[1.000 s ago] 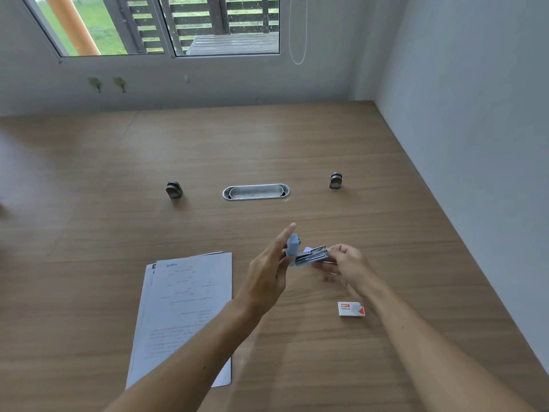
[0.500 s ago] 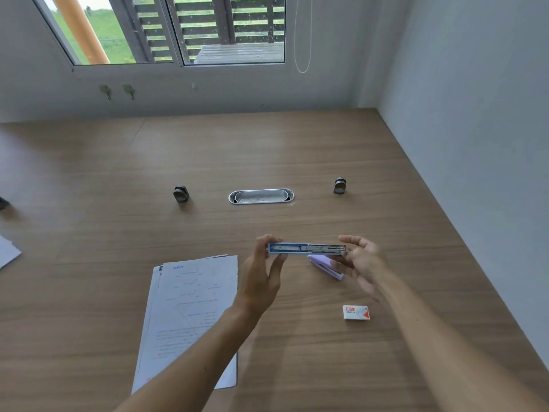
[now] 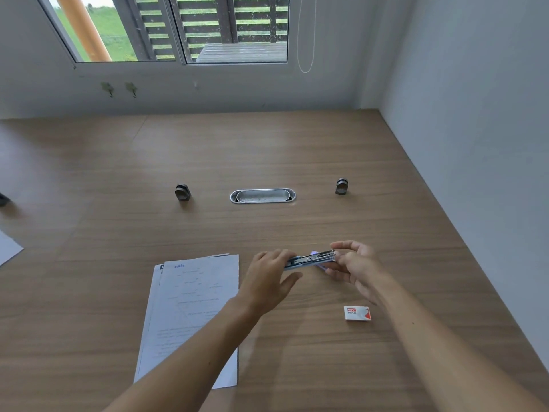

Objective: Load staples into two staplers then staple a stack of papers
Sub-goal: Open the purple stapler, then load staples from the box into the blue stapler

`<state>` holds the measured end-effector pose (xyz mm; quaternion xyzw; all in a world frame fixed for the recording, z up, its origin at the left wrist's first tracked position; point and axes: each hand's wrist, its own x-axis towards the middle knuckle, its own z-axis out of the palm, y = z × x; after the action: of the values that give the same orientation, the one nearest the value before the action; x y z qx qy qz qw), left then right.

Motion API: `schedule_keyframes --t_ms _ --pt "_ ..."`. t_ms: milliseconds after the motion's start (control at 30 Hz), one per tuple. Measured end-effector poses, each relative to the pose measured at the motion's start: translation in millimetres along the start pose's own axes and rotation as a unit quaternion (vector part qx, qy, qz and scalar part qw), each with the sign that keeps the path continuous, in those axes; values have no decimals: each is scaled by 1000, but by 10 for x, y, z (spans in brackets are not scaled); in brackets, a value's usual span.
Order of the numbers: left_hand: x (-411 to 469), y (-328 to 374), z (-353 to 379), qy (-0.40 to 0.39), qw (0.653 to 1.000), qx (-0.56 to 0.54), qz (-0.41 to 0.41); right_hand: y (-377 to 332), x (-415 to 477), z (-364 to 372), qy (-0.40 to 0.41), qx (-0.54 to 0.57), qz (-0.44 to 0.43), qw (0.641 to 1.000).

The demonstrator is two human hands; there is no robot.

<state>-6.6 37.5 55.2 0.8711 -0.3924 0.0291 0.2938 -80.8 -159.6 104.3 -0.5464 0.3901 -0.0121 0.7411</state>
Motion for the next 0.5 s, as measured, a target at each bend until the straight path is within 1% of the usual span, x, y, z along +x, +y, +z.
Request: schedule_keyframes --t_ms 167,300,500 --pt "36 52 97 24 1000 6 15 36 40 -69 2 -16 7 1000" --pt "44 59 160 24 1000 -6 11 83 137 -143 2 -17 9 1000" --pt "68 -3 319 -21 1000 2 -17 247 266 -267 -15 -59 41 997"
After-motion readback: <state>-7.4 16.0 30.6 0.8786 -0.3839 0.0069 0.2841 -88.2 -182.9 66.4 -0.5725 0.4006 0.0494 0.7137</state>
